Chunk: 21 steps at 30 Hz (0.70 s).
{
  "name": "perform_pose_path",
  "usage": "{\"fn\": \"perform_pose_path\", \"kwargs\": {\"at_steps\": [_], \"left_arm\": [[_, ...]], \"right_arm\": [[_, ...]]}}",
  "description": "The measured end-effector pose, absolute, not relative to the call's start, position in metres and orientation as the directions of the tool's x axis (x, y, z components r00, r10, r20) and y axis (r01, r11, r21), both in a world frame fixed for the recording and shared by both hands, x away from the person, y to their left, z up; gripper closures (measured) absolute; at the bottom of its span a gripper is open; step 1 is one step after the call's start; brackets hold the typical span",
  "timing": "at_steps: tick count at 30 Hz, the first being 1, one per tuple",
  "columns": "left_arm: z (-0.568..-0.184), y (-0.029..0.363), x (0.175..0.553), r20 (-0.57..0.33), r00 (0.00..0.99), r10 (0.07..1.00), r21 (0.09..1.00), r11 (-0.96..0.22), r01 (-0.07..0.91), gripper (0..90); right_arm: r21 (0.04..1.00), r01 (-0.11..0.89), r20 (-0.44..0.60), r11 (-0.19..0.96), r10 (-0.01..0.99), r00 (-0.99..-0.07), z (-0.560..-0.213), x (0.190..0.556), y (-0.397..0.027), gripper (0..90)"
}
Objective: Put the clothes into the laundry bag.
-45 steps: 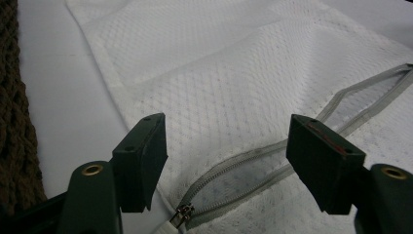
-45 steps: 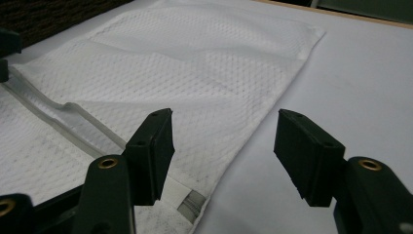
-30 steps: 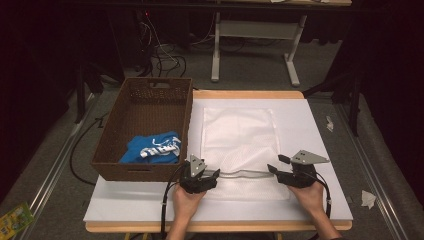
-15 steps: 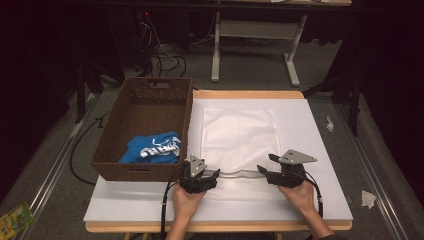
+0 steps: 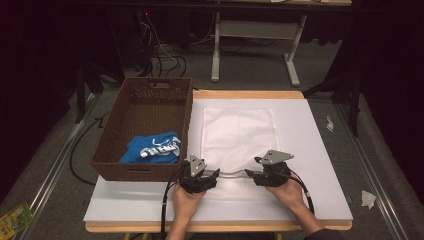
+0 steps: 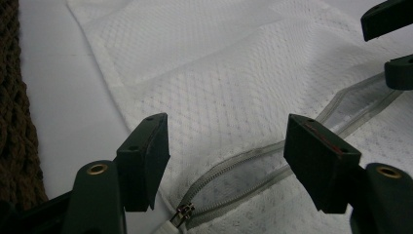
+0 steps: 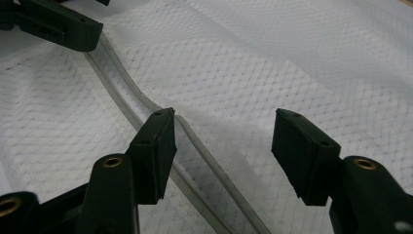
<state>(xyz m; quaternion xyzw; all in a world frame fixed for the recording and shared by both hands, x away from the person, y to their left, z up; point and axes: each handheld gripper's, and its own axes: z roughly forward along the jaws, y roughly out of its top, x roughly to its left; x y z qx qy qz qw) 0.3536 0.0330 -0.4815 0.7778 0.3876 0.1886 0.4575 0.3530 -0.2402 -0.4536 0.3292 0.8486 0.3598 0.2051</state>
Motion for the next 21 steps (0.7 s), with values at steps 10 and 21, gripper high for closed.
{"fn": "perform_pose_path", "kwargs": {"at_steps": [10, 21], "left_arm": [[-0.481, 0.033, 0.353, -0.062, 0.629, 0.775, 0.858, -0.281, 0.43, 33.6], [-0.481, 0.033, 0.353, -0.061, 0.63, 0.774, 0.858, -0.282, 0.429, 33.6]], "right_arm": [[0.71, 0.405, -0.154, 0.576, 0.688, -0.709, -0.456, 0.359, -0.225, 42.3], [0.664, 0.41, -0.205, 0.625, 0.68, -0.704, -0.461, 0.358, -0.219, 42.4]]}}
